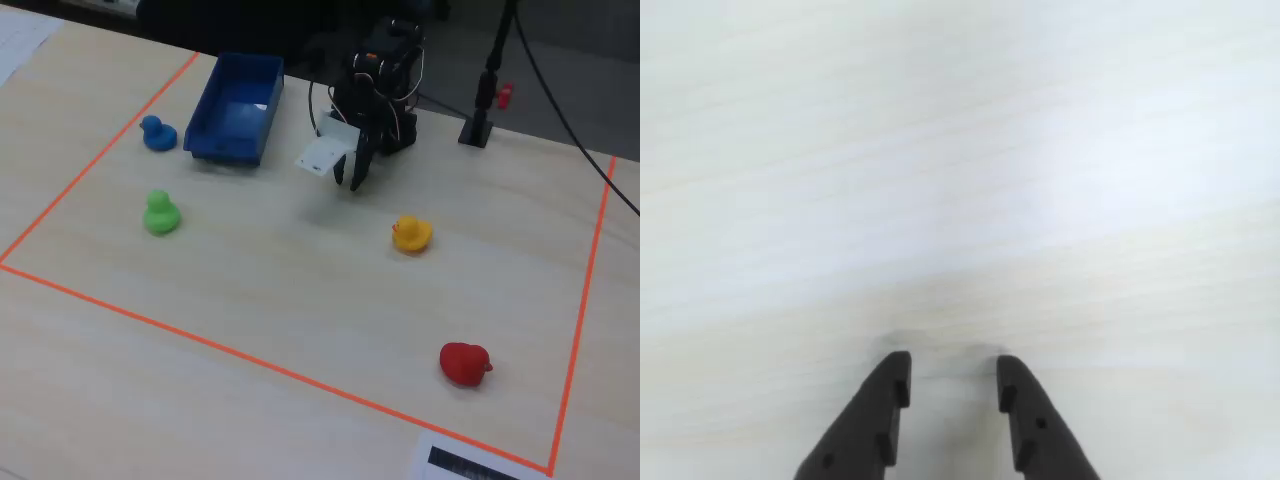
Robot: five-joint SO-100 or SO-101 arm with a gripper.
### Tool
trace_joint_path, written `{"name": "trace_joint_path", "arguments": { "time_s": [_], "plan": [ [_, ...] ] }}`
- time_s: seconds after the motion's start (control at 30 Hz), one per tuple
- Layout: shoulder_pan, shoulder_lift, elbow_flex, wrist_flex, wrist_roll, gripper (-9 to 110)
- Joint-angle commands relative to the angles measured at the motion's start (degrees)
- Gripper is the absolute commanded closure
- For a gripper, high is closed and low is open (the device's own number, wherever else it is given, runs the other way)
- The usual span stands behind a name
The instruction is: Grasp yellow duck and put it into box.
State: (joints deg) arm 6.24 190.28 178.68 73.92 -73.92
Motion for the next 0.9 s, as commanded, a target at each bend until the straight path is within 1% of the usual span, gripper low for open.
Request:
{"name": "trace_joint_path", "arguments": {
  "time_s": [0.0, 0.13, 0.6, 0.87],
  "plan": [
    [-0.88, -0.62, -0.44, 0.97, 1.41, 100],
    [-0.79, -0.62, -0.44, 0.97, 1.49, 98],
    [-0.79, -0.62, -0.44, 0.97, 1.49, 98],
    [-0.88, -0.62, -0.44, 0.97, 1.49, 101]
  ]
}}
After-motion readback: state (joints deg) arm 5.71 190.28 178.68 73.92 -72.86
